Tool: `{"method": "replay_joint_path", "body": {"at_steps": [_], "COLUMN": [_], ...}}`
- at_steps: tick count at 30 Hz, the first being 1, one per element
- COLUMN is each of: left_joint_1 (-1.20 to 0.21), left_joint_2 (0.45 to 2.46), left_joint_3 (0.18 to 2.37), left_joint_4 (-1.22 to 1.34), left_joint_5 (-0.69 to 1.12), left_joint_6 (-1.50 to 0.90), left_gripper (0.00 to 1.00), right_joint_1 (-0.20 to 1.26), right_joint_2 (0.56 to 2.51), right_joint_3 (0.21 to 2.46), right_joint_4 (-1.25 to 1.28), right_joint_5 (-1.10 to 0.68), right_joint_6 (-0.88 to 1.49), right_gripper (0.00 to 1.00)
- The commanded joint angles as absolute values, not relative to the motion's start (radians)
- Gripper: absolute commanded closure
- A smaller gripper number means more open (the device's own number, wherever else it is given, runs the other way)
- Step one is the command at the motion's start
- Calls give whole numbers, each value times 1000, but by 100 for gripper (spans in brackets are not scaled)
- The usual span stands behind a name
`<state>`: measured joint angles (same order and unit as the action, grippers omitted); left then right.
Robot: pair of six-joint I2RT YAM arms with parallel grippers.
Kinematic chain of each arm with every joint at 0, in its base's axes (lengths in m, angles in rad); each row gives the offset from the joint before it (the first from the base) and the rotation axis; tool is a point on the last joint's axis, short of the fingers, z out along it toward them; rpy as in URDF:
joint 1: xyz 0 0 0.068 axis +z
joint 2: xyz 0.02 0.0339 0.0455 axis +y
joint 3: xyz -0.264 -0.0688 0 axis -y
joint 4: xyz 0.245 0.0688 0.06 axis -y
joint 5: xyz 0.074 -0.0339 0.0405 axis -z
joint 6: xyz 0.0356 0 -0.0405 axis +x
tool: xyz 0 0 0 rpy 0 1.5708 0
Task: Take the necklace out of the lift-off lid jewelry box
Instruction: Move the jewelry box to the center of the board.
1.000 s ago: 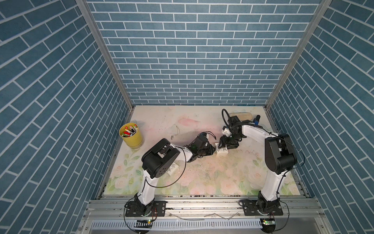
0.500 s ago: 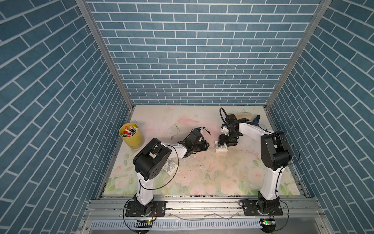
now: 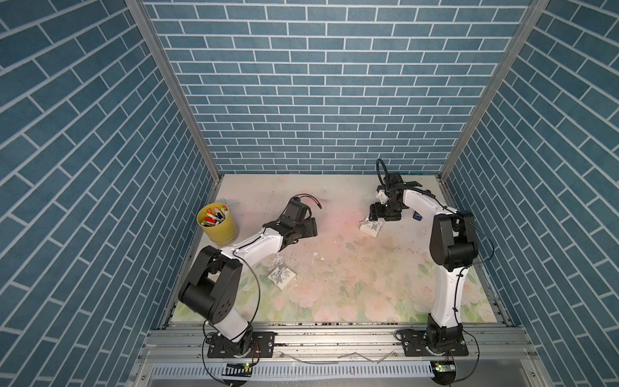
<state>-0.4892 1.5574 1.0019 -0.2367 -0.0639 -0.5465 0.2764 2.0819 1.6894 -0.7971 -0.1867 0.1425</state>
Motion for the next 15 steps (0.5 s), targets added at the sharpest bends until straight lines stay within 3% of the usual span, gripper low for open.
{"method": "replay_joint_path", "body": {"at_steps": [1,3,9,15], "left_joint_1": [-456,-407,-252,-268], "left_joint_2": [1444,1377,1180,998], "left_joint_3": [979,932,702,490], "left_joint_4": [-551,-626,-633,-468], "left_joint_5": [-308,-306,-82,86], "left_joint_6": [-543,-575,-726,-834], "left_gripper": [3,0,1,19], "right_joint_1": [290,300,407,556], "right_joint_2": [1992,1958,1845,1808], "right_joint_3": [1696,1670,1534,1441], "right_joint_4": [-863,-860,-795,-696], "right_joint_5": [-189,-191,-233,-315], "right_joint_6": [95,102,152,221], "right_gripper": [23,23,25,28]}}
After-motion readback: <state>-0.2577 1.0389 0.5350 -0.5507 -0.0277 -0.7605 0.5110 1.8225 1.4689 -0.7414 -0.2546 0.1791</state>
